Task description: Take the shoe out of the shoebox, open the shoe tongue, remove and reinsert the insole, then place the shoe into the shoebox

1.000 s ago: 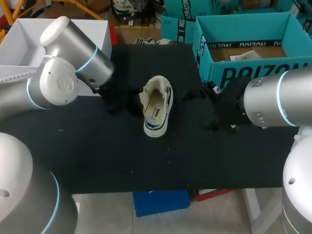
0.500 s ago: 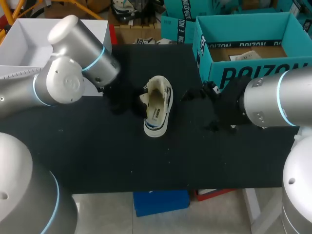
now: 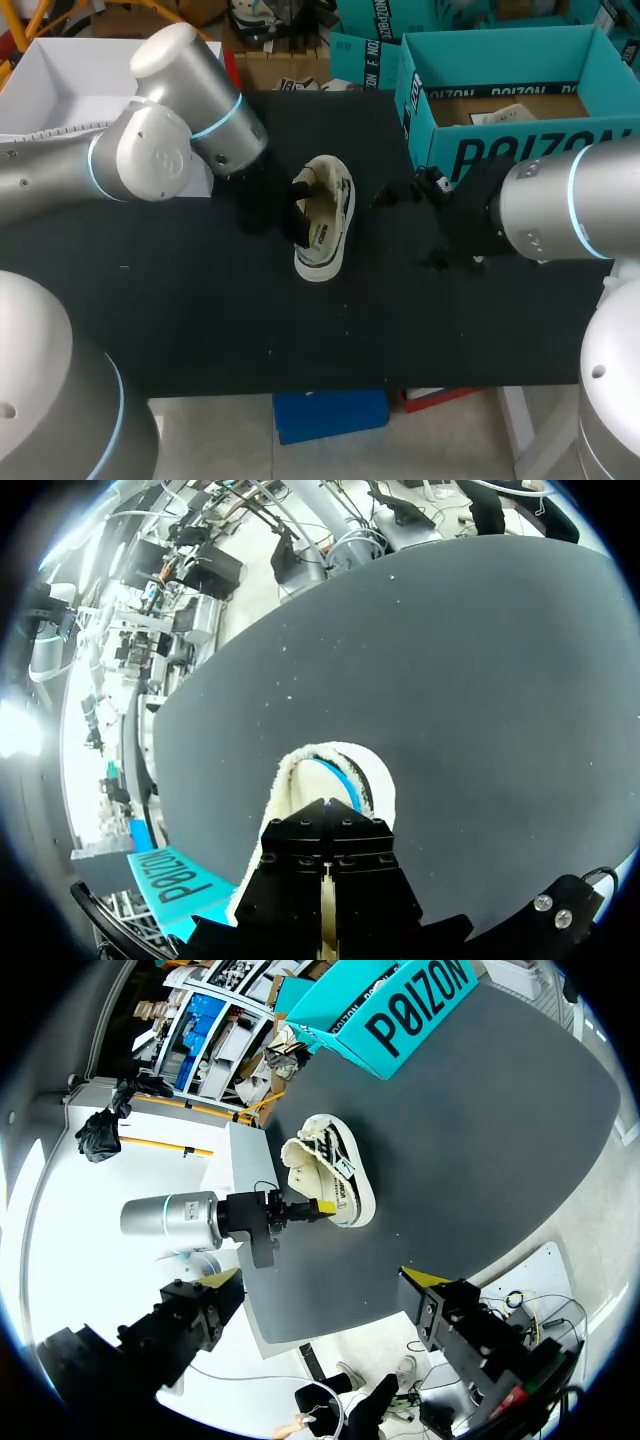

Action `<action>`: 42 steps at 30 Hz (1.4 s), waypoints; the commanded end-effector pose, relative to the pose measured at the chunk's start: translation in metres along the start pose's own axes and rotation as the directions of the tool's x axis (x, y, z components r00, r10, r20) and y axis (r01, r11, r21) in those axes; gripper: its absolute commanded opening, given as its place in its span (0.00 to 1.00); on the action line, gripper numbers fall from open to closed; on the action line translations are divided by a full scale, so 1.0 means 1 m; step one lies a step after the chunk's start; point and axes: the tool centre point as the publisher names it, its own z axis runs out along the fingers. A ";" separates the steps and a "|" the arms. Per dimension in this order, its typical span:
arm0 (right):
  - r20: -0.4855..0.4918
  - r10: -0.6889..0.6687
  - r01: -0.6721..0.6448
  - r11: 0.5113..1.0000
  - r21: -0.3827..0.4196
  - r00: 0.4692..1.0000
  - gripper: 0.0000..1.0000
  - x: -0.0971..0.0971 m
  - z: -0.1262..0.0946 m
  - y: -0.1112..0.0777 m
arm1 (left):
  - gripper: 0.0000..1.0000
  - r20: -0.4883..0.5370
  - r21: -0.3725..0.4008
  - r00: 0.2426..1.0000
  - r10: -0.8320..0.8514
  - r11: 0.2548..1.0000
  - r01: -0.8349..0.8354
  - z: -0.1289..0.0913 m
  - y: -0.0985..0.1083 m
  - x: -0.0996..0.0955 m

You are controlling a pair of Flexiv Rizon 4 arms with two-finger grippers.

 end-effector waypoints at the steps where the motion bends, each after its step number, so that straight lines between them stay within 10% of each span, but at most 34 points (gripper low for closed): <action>1: 0.002 0.004 -0.004 0.994 -0.111 1.000 1.00 0.002 0.006 -0.005 | 0.00 -0.035 0.005 0.999 -0.006 1.000 0.007 -0.001 0.001 0.003; 42: 0.002 0.004 -0.004 0.994 -0.111 1.000 1.00 0.002 0.006 -0.005 | 0.00 -0.162 0.072 0.985 0.064 0.996 -0.053 0.039 0.018 0.010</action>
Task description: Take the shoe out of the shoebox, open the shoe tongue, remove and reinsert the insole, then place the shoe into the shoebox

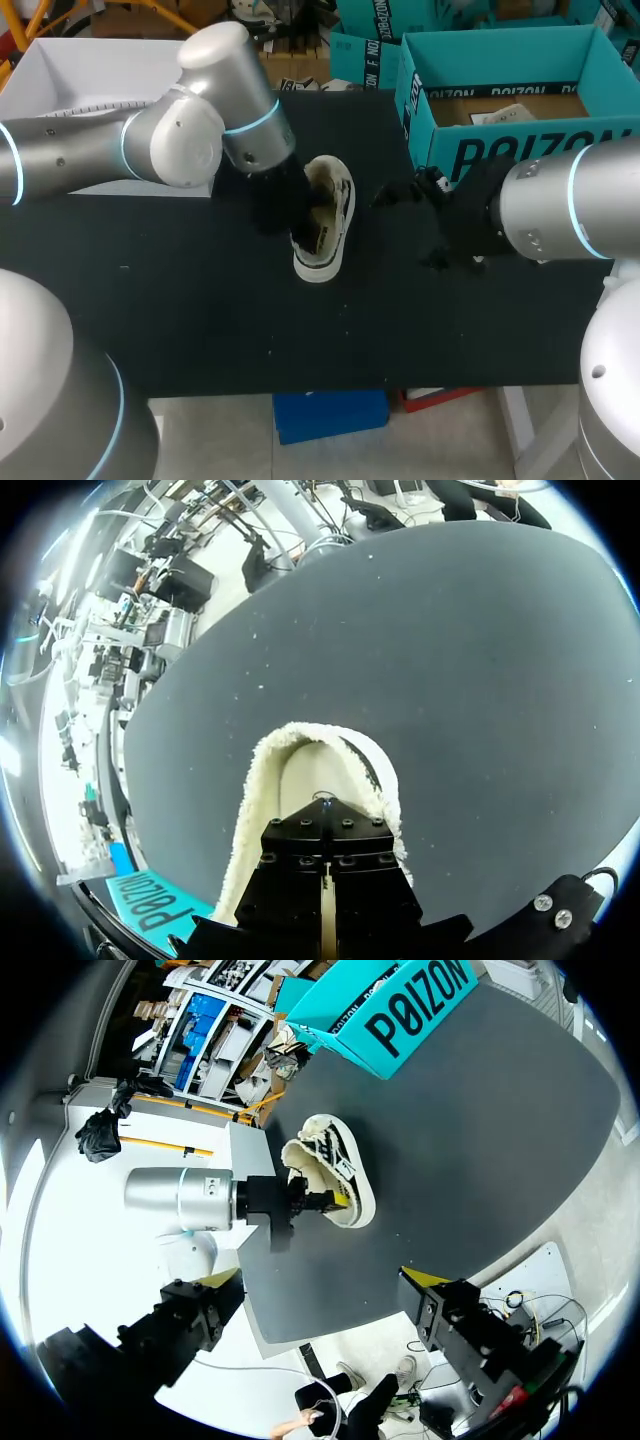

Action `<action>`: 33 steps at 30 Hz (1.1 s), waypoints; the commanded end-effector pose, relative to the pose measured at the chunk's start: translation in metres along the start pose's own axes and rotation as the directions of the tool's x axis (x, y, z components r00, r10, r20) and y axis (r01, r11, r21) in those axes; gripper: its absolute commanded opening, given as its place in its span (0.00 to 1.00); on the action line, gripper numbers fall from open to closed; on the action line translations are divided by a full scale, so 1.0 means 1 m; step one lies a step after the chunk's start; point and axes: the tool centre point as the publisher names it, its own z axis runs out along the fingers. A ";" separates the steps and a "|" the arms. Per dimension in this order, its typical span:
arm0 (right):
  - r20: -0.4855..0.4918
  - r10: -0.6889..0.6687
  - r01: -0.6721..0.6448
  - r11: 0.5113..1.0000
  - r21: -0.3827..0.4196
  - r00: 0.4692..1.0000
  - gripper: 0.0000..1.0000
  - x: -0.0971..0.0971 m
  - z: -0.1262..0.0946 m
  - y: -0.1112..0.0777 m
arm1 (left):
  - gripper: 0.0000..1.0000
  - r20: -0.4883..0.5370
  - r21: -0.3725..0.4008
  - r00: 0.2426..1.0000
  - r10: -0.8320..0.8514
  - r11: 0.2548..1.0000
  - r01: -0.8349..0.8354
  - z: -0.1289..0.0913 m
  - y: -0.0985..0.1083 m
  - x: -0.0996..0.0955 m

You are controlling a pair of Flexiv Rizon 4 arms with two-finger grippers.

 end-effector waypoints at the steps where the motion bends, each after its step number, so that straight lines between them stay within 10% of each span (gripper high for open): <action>1: 0.002 0.004 -0.004 0.994 -0.111 1.000 1.00 0.002 0.006 -0.005 | 0.00 -0.020 0.011 1.000 0.004 1.000 -0.004 0.013 0.006 -0.001; 10: 0.002 0.004 -0.004 0.994 -0.111 1.000 1.00 0.002 0.006 -0.005 | 0.00 -0.030 0.019 1.000 0.005 1.000 -0.004 0.017 0.005 0.001; 33: 0.002 0.004 -0.004 0.994 -0.111 1.000 1.00 0.002 0.006 -0.005 | 0.00 0.037 -0.166 0.999 -0.029 0.986 0.035 -0.081 -0.019 0.009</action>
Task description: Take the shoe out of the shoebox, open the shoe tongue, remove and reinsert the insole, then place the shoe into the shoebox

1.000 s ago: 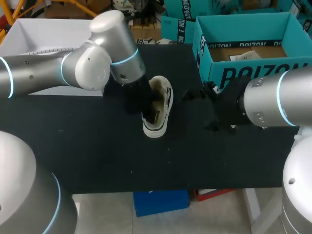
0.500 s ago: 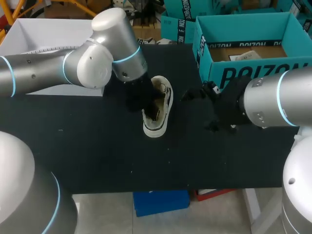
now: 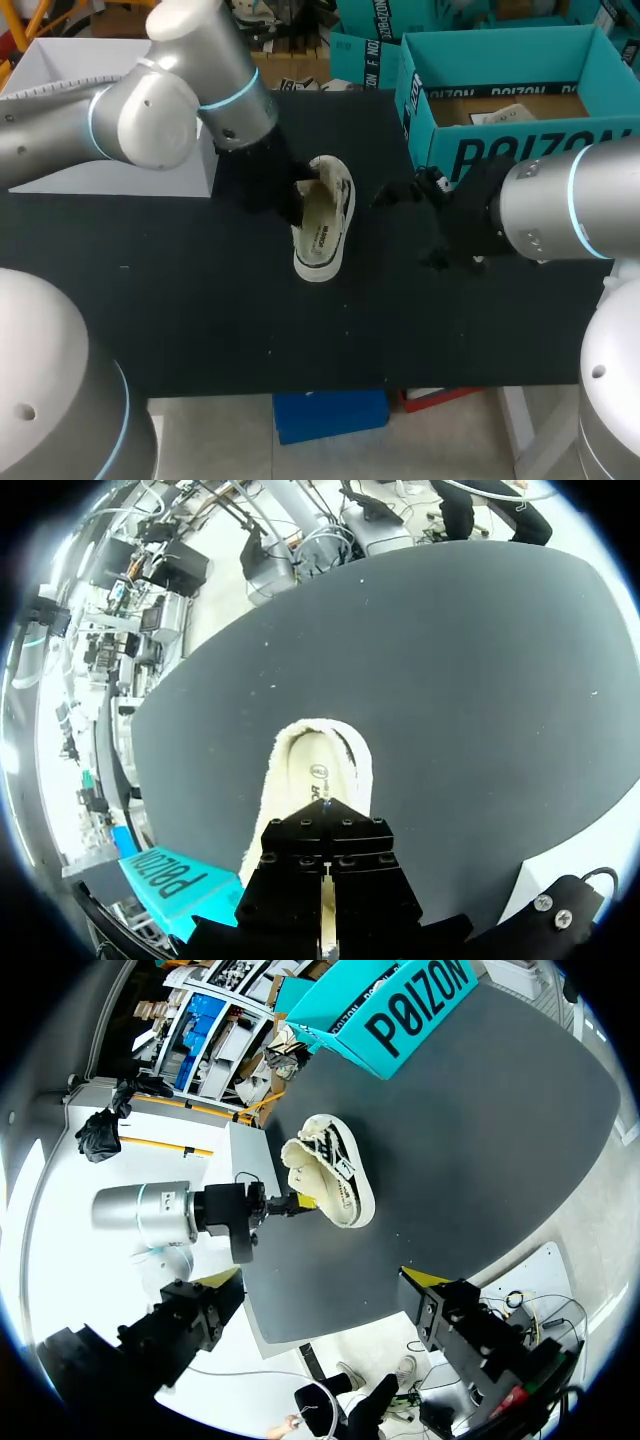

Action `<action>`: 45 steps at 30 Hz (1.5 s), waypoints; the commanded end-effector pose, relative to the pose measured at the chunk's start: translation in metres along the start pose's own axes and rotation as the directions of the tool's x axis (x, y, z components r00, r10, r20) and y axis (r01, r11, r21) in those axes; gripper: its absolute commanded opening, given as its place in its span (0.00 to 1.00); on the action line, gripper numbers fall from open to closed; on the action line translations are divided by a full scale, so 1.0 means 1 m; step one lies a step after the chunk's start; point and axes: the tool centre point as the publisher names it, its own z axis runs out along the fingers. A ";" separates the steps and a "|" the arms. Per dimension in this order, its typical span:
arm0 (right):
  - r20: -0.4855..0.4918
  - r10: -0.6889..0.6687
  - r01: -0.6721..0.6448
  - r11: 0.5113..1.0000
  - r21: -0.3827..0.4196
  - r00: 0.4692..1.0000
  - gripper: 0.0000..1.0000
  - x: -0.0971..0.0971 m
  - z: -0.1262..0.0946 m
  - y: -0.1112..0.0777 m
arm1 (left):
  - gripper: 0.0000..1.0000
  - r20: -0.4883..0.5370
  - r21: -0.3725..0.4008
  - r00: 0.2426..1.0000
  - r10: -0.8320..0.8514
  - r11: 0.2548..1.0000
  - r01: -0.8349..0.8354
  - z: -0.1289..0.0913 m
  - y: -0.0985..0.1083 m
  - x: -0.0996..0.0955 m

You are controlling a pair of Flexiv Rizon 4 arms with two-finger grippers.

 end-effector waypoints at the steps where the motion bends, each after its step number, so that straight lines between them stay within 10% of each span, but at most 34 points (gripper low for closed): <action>1: 0.002 0.004 -0.004 0.994 -0.111 1.000 1.00 0.002 0.006 -0.005 | 0.00 0.036 -0.064 0.999 -0.022 0.998 0.024 -0.015 -0.014 0.014; 35: 0.002 0.004 -0.004 0.994 -0.111 1.000 1.00 0.002 0.006 -0.005 | 0.00 0.578 -0.001 0.751 -0.318 0.921 0.390 -0.043 -0.017 0.046; 36: 0.002 0.004 -0.004 0.994 -0.111 1.000 1.00 0.002 0.006 -0.005 | 0.03 0.573 -0.003 0.754 -0.321 0.919 0.394 -0.046 -0.016 0.046; 38: 0.002 0.004 -0.004 0.994 -0.111 1.000 1.00 0.002 0.006 -0.005 | 0.45 0.570 -0.006 0.755 -0.323 0.918 0.397 -0.051 -0.015 0.047; 45: 0.002 0.004 -0.004 0.994 -0.111 1.000 1.00 0.002 0.006 -0.005 | 0.48 0.569 -0.051 0.761 -0.312 0.910 0.412 -0.069 -0.010 0.051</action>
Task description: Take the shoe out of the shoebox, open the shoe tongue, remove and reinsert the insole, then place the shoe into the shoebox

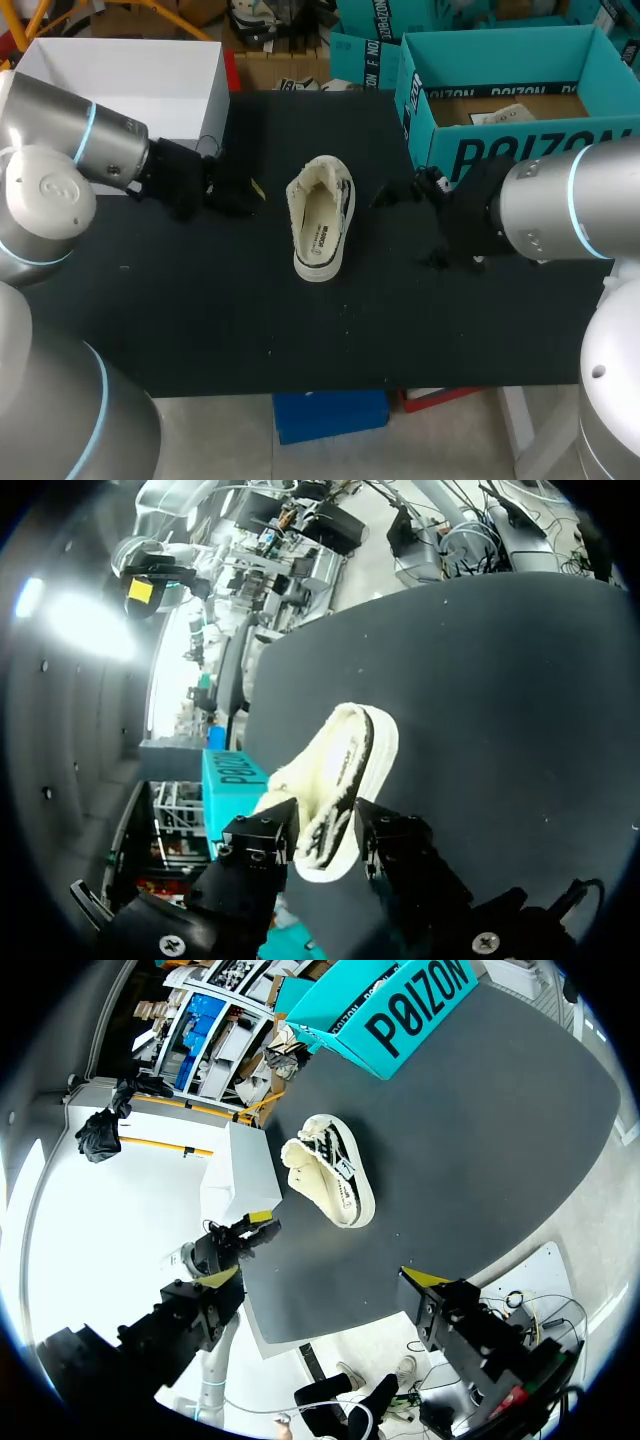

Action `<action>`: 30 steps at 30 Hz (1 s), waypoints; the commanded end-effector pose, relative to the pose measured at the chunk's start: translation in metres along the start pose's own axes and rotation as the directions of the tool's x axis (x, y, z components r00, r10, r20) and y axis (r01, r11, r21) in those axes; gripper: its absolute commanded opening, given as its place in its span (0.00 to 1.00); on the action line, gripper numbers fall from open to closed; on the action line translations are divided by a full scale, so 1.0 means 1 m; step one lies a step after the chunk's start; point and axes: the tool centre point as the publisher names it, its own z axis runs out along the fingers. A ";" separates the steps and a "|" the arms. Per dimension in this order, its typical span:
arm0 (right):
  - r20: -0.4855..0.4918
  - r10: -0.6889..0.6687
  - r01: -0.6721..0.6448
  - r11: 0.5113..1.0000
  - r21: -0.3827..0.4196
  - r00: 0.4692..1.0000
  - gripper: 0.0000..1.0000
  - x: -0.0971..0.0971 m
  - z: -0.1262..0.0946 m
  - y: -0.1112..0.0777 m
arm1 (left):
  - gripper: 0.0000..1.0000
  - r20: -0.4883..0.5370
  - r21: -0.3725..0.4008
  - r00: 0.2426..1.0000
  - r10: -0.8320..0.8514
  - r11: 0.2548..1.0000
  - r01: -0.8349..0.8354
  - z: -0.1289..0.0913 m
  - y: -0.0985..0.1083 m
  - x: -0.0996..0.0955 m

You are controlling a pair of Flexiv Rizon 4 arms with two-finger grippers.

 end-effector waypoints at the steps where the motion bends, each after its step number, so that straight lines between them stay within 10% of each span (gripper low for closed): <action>1: 0.002 0.004 -0.004 0.994 -0.111 1.000 1.00 0.002 0.006 -0.005 | 0.49 -0.001 -0.019 1.000 0.000 1.000 0.000 -0.009 -0.003 -0.004; 3: 0.002 0.004 -0.004 0.994 -0.111 1.000 1.00 0.002 0.006 -0.005 | 0.39 0.009 -0.029 1.000 0.002 1.000 -0.002 -0.012 0.001 -0.011; 5: 0.002 0.004 -0.004 0.994 -0.111 1.000 1.00 0.002 0.006 -0.005 | 0.00 0.021 -0.043 1.000 0.005 0.999 -0.005 -0.013 0.006 -0.019; 30: 0.002 0.004 -0.004 0.994 -0.111 1.000 1.00 0.002 0.006 -0.005 | 0.00 0.012 -0.105 1.000 0.028 0.994 -0.027 0.042 0.086 -0.085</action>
